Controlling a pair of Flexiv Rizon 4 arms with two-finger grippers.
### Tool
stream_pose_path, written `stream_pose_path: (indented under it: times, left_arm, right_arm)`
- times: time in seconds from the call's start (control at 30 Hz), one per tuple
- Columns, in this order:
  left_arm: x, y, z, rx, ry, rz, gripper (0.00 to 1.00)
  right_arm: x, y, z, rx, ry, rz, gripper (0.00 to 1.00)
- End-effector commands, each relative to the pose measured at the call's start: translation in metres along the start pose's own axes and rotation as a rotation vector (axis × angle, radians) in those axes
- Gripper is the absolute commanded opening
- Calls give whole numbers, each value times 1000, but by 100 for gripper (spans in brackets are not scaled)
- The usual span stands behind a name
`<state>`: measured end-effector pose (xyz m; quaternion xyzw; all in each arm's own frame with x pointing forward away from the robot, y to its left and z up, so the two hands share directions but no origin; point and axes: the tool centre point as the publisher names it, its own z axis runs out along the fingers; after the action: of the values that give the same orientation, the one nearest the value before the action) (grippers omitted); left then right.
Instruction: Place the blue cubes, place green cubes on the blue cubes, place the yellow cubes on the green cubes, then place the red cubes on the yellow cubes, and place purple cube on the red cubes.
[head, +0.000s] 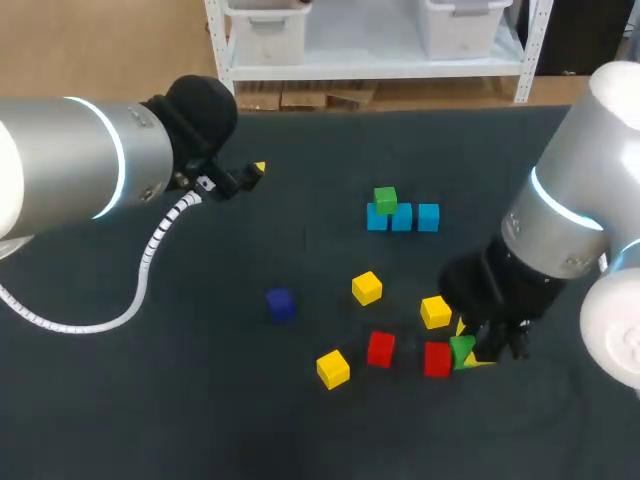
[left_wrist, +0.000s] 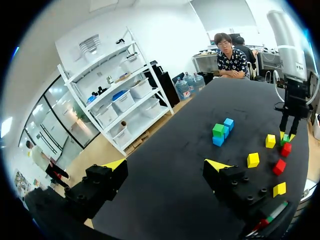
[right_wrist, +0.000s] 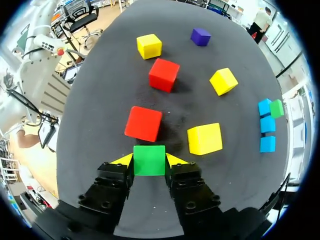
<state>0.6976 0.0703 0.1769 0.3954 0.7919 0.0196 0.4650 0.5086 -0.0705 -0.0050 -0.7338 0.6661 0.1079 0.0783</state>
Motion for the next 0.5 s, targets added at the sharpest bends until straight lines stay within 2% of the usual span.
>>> stream_pose_path:
  times: [0.03,0.17,0.27,0.37,0.5]
  left_arm:
    - [0,0,1,1,-2,-1,100]
    - [0,0,1,1,-2,-1,100]
    - [0,0,1,1,-2,-1,100]
    - [0,0,1,1,-2,-1,100]
    - [0,0,1,1,-2,-1,100]
  right_arm:
    - [1,-3,-6,16,4,12,0]
    - [4,-19,-25,42,-4,46,0]
    - [7,-38,-42,92,-10,78,0]
    - [9,-65,-59,161,-3,85,0]
    - [4,-108,-78,203,-3,110,0]
